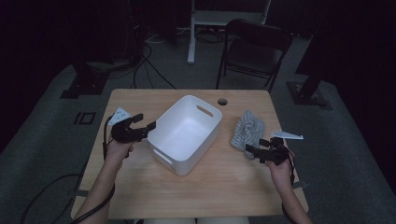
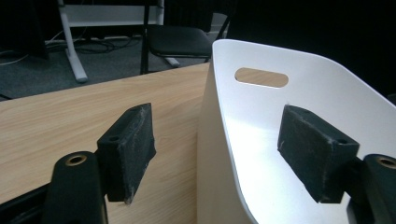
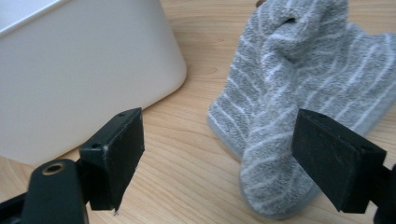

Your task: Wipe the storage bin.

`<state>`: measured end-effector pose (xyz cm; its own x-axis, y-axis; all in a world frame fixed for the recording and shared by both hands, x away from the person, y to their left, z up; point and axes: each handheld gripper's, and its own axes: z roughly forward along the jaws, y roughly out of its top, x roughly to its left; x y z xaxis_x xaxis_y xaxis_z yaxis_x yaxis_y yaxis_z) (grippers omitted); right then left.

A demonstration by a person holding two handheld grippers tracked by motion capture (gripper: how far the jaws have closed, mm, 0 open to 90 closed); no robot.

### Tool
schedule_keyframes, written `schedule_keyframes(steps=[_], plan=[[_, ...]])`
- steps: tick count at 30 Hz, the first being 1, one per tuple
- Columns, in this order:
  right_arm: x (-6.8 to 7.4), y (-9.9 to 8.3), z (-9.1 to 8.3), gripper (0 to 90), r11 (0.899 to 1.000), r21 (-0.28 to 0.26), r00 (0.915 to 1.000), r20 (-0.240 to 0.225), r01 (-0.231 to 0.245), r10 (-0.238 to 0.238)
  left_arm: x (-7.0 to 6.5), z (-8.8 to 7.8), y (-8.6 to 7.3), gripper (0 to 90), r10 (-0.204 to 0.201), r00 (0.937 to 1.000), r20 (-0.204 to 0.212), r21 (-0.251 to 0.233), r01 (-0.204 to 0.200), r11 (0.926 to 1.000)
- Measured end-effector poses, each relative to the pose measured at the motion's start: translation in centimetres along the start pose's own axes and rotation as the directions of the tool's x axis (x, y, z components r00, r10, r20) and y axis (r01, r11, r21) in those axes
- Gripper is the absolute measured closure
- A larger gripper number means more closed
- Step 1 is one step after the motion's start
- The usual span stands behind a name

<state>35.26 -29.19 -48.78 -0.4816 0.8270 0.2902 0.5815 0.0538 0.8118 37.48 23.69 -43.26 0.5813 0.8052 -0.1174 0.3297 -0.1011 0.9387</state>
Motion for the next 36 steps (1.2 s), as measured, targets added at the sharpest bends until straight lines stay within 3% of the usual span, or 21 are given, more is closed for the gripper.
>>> schedule_keyframes(steps=[3, 7, 10, 14, 16, 21, 26, 29, 36], plan=[[-0.1, -0.2, -0.2, 16.8, 1.000, 0.002, 1.0000, -0.001, 0.002, -0.002, 0.1, -0.7, -0.1, 26.7, -0.037, 0.9993, 0.003, -0.009, 0.037, 0.9993], [-0.3, -0.6, -0.4, 16.7, 1.000, 0.007, 0.9999, 0.010, 0.012, -0.012, 0.2, -1.9, -0.6, 26.7, -0.031, 0.9994, -0.017, -0.011, 0.030, 0.9995], [-0.6, -1.0, -0.6, 16.7, 1.000, -0.006, 0.9996, 0.030, 0.001, -0.001, 0.6, -2.8, -1.1, 26.2, -0.049, 0.9983, -0.033, -0.025, 0.048, 0.9985], [-0.9, -1.9, -0.8, 16.7, 1.000, -0.008, 0.9991, 0.041, -0.012, 0.012, 1.1, -4.1, -2.1, 25.0, -0.108, 0.9909, -0.080, -0.036, 0.106, 0.9938], [-0.9, -2.2, -0.9, 16.7, 1.000, -0.014, 0.9988, 0.049, -0.011, 0.011, 1.2, -4.4, -2.4, 25.0, -0.111, 0.9897, -0.090, -0.033, 0.109, 0.9935], [-1.6, -3.4, -1.7, 16.8, 0.999, -0.023, 0.9950, 0.090, -0.041, 0.043, 2.1, -5.7, -4.9, 25.0, -0.131, 0.9823, -0.134, -0.013, 0.131, 0.9914], [-2.0, -4.4, -2.4, 16.7, 0.999, 0.000, 0.9922, 0.120, -0.035, 0.035, 2.5, -6.5, -6.7, 25.0, -0.137, 0.9768, -0.164, 0.011, 0.141, 0.9899], [-2.2, -5.2, -2.7, 16.7, 1.000, 0.005, 0.9901, 0.138, -0.026, 0.025, 2.4, -6.8, -7.6, 25.0, -0.133, 0.9658, -0.223, 0.029, 0.142, 0.9894], [-2.7, -6.5, -3.0, 15.8, 0.999, 0.002, 0.9834, 0.175, -0.048, 0.046, 2.0, -7.1, -10.3, 23.8, -0.122, 0.9617, -0.246, 0.096, 0.149, 0.9842]])
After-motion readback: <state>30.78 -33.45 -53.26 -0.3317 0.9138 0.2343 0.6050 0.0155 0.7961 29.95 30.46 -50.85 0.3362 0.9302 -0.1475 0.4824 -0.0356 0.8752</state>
